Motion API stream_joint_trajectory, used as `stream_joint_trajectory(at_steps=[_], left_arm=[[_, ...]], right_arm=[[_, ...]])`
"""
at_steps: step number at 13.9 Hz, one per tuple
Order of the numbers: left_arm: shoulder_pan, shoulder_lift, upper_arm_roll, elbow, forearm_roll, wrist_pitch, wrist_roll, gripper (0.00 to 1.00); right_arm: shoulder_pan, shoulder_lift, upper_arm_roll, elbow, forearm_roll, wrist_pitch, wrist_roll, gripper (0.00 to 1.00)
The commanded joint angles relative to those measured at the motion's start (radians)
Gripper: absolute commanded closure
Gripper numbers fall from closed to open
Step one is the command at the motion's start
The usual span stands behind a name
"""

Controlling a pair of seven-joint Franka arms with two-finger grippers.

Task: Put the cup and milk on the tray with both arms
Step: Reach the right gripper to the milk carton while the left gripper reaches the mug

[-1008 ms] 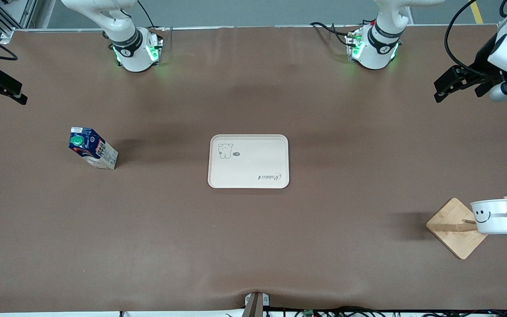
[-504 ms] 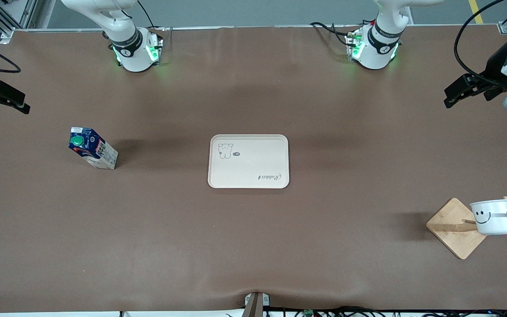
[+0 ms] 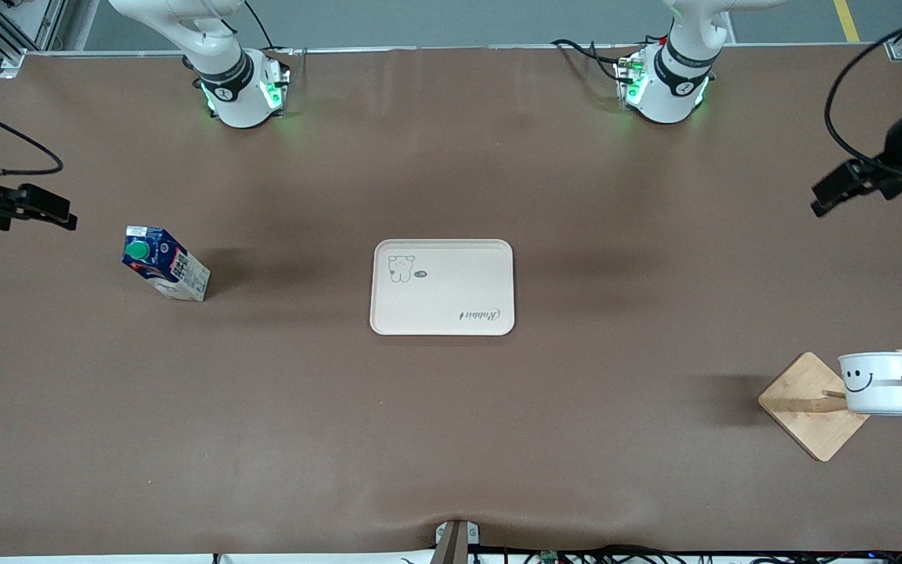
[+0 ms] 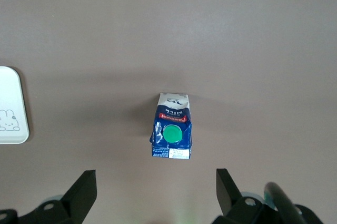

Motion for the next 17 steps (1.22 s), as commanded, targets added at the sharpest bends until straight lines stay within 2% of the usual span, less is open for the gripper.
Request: stream_joint_trajectory(at_steps=[1, 4, 6, 10, 17], left_arm=[[0.014, -0.028, -0.009, -0.111, 0.039, 0.154, -0.143, 0.00], [0.028, -0.001, -0.007, -0.200, 0.083, 0.342, -0.257, 0.00], [0.075, 0.001, -0.010, -0.278, 0.140, 0.505, -0.274, 0.00], [0.129, 0.039, -0.010, -0.374, 0.227, 0.743, -0.281, 0.00], [0.160, 0.137, -0.012, -0.400, 0.243, 0.943, -0.284, 0.00]], right_arm=[[0.000, 0.061, 0.002, 0.030, -0.020, -0.005, -0.006, 0.00], [0.004, 0.085, 0.002, 0.021, -0.020, 0.007, -0.006, 0.00], [0.001, 0.119, 0.002, 0.016, -0.019, 0.019, -0.006, 0.00], [0.004, 0.127, 0.002, -0.050, -0.019, 0.065, -0.006, 0.00], [0.008, 0.125, 0.002, -0.165, -0.019, 0.148, -0.006, 0.00]])
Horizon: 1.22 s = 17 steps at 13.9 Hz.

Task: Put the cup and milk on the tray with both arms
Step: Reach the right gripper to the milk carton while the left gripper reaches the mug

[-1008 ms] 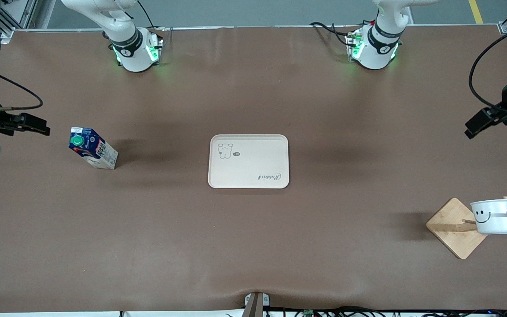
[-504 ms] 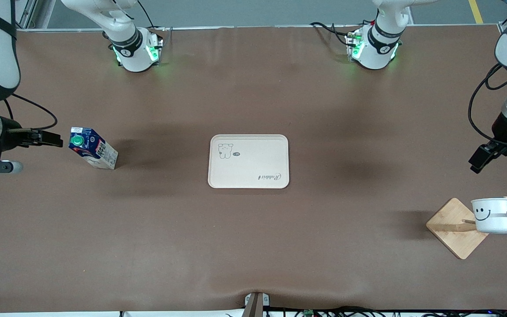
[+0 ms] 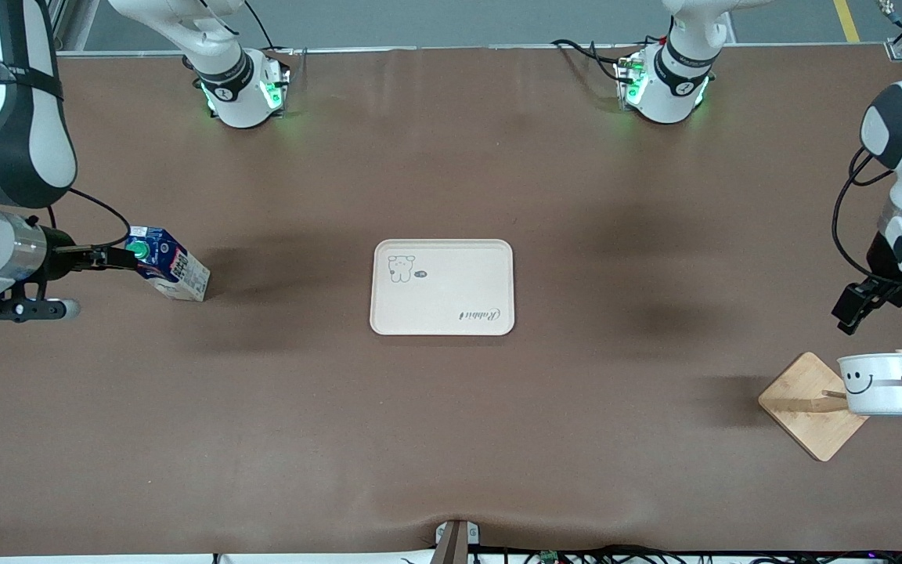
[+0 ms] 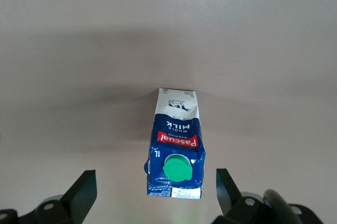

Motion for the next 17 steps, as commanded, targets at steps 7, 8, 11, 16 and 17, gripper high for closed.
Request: stream_joint_trajectory(at_steps=[7, 8, 11, 16, 17], left_arm=[[0.046, 0.124, -0.010, -0.008, 0.031, 0.265, -0.005, 0.00], [0.048, 0.139, -0.009, 0.000, 0.031, 0.281, -0.001, 0.00], [0.052, 0.162, -0.009, 0.020, 0.040, 0.295, 0.002, 0.00], [0.052, 0.181, -0.009, 0.044, 0.039, 0.295, 0.020, 0.18], [0.052, 0.182, -0.009, 0.046, 0.039, 0.295, 0.020, 0.23]], right_arm=[[-0.016, -0.039, -0.001, -0.181, -0.022, 0.098, -0.008, 0.00], [-0.018, -0.048, -0.001, -0.193, -0.023, 0.098, -0.008, 0.00], [-0.018, -0.078, -0.001, -0.242, -0.025, 0.099, -0.008, 0.00], [-0.019, -0.104, -0.006, -0.308, -0.031, 0.151, -0.008, 0.00], [-0.019, -0.105, -0.004, -0.310, -0.032, 0.151, -0.008, 0.00]])
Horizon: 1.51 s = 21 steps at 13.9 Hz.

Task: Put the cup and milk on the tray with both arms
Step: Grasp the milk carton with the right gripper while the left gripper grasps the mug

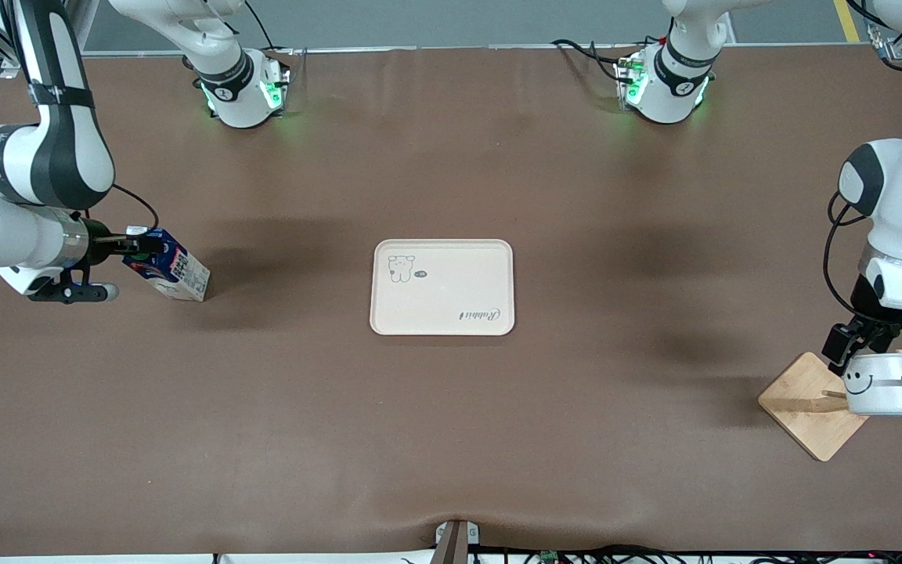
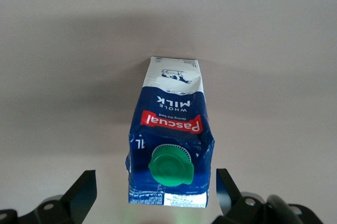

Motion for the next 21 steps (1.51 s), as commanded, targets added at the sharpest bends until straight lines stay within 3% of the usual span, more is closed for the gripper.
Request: stream_joint_trajectory(at_steps=[1, 3, 9, 12, 21], left_arm=[[0.011, 0.020, -0.008, 0.030, 0.024, 0.009, 0.003, 0.30], [0.009, 0.029, -0.010, 0.033, 0.026, 0.009, 0.011, 0.46], [0.006, 0.028, -0.010, 0.037, 0.026, 0.007, 0.014, 0.67], [0.002, 0.026, -0.011, 0.039, 0.026, 0.007, 0.012, 0.84], [-0.003, 0.011, -0.036, 0.046, 0.026, -0.004, 0.011, 0.94]], right_arm=[[-0.009, -0.041, 0.006, -0.048, -0.022, 0.020, -0.008, 0.00], [-0.007, -0.038, 0.004, -0.048, -0.023, 0.023, -0.008, 0.00], [-0.007, -0.036, 0.004, -0.079, -0.025, 0.072, -0.008, 0.00], [-0.007, -0.033, 0.004, -0.092, -0.028, 0.088, -0.008, 0.00], [-0.024, -0.029, 0.006, -0.123, -0.055, 0.129, -0.005, 0.00]])
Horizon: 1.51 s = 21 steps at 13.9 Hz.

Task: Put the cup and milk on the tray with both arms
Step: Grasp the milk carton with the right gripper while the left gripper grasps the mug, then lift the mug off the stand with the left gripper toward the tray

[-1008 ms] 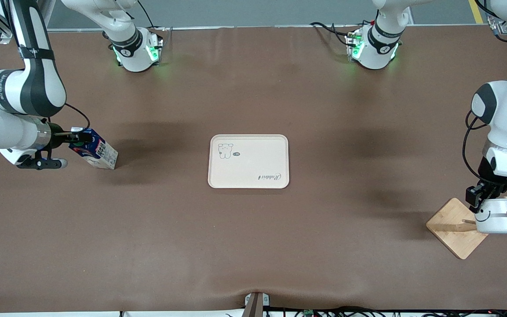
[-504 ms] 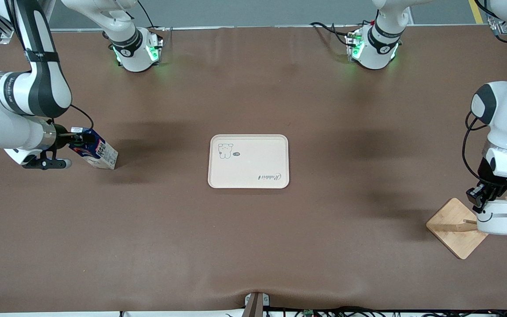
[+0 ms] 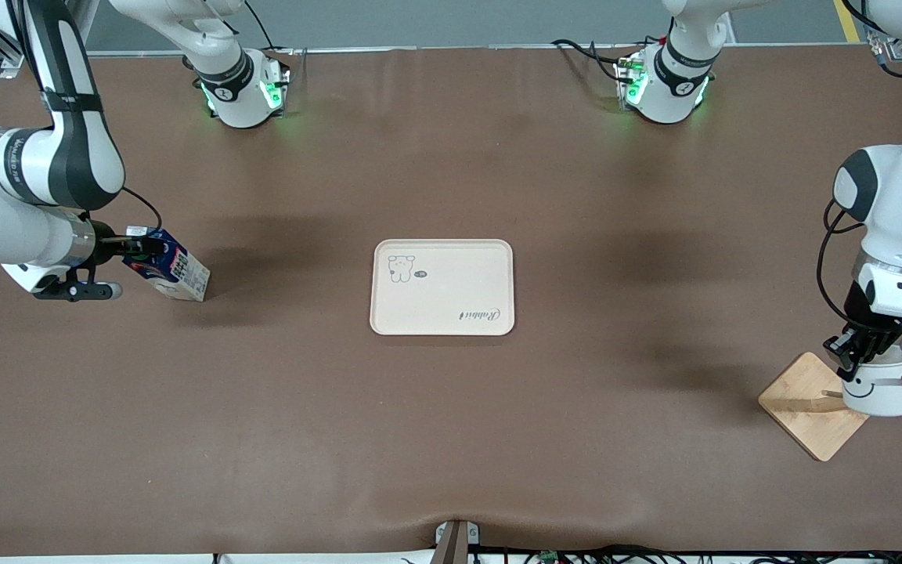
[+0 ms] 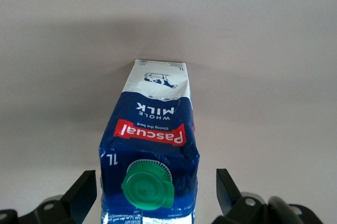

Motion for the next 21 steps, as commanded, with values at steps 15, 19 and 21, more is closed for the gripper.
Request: stream_joint_trajectory(at_steps=[15, 19, 21], left_arm=[[0.005, -0.077, -0.147, 0.108, 0.007, -0.290, -0.013, 0.99], [0.004, -0.068, -0.233, 0.153, 0.003, -0.393, -0.021, 1.00], [0.001, -0.057, -0.285, 0.176, 0.003, -0.439, -0.045, 1.00]], right_arm=[[-0.012, -0.022, 0.012, -0.061, -0.017, 0.046, -0.004, 0.70], [-0.012, -0.022, 0.012, -0.048, -0.014, 0.037, -0.005, 0.72], [-0.012, -0.022, 0.012, -0.036, -0.013, 0.034, -0.004, 0.72]])
